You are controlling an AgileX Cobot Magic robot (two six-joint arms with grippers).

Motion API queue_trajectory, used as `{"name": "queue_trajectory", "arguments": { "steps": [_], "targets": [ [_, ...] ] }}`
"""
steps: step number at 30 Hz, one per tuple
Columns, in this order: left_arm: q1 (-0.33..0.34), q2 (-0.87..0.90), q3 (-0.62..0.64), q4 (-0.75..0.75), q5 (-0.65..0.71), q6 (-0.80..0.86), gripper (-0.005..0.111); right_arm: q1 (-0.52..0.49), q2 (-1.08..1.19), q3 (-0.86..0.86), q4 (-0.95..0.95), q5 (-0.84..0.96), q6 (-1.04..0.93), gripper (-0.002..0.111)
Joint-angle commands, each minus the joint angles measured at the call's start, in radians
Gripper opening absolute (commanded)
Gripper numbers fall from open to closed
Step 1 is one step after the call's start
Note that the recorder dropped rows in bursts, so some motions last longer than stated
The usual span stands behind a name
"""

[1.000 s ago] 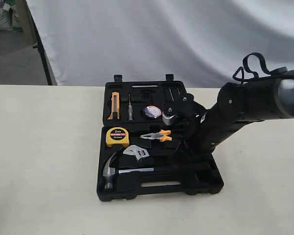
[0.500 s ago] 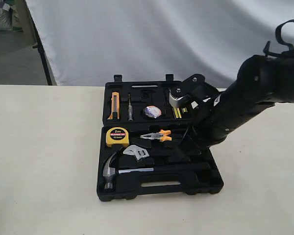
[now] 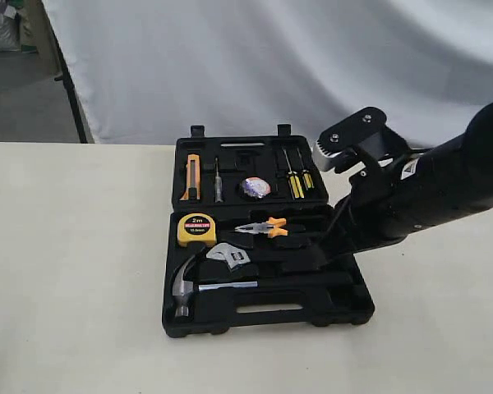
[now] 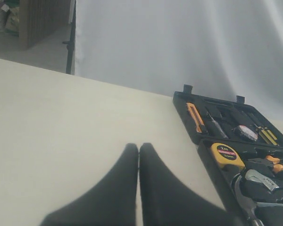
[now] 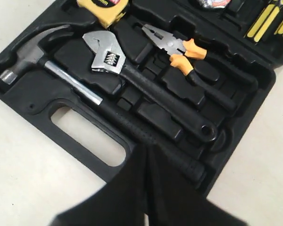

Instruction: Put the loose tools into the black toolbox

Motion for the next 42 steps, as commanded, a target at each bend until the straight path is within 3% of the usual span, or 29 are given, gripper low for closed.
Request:
{"name": "queue_trajectory", "arguments": {
  "steps": [1,11,19,42],
  "targets": [
    [0.025,-0.003,-0.003,0.004,-0.007,-0.005,0.001,-0.002,-0.053,0.016,0.039,-0.017,-0.002,-0.001],
    [0.025,-0.003,-0.003,0.004,-0.007,-0.005,0.001,0.096,-0.074,0.016,0.07,-0.01,-0.027,-0.001],
    [0.025,-0.003,-0.003,0.004,-0.007,-0.005,0.001,0.103,-0.09,0.036,0.055,0.021,-0.021,-0.001],
    [0.025,-0.003,-0.003,0.004,-0.007,-0.005,0.001,0.103,-0.585,0.523,0.074,-0.295,0.058,-0.001]
  ]
}}
